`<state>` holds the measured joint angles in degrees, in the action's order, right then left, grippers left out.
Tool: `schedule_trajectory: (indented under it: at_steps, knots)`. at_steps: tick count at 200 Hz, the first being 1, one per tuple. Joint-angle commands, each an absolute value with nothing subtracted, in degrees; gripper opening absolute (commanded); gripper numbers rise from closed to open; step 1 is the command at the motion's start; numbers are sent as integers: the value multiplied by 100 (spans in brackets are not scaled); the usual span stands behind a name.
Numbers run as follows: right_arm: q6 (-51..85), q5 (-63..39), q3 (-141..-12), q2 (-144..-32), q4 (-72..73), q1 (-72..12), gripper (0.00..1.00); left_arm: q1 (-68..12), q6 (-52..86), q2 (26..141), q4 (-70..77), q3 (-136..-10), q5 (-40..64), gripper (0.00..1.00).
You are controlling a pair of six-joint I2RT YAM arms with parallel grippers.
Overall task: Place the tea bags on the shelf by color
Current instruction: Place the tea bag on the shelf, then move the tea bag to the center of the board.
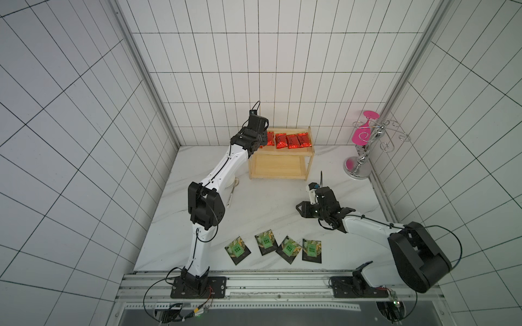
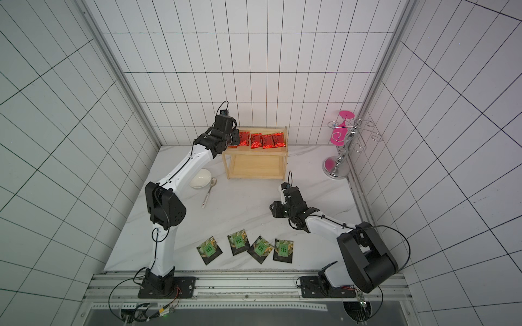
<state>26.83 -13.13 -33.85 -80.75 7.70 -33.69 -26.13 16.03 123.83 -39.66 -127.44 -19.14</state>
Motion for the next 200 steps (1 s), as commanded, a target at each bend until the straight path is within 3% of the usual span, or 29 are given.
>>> schedule_trajectory:
  at_steps: [1,78,124,200]
  knots:
    - [2717,-1379,-3226,-8086,855,-3288,40,-2583,1626,12560,-3875,-12929,-1854,62]
    - [2525,-1293,-3363,-7783,592,-3322,40,-2681,2002,11966,-4418,-12980,-1839,63]
    - [2088,-285,-3434,-7205,185,-4189,41,-3395,2445,9932,-4032,-10586,-1811,72]
    - [1249,1370,-3430,-7495,0,-6800,46,-3771,3915,7477,-3449,-6304,-800,76]
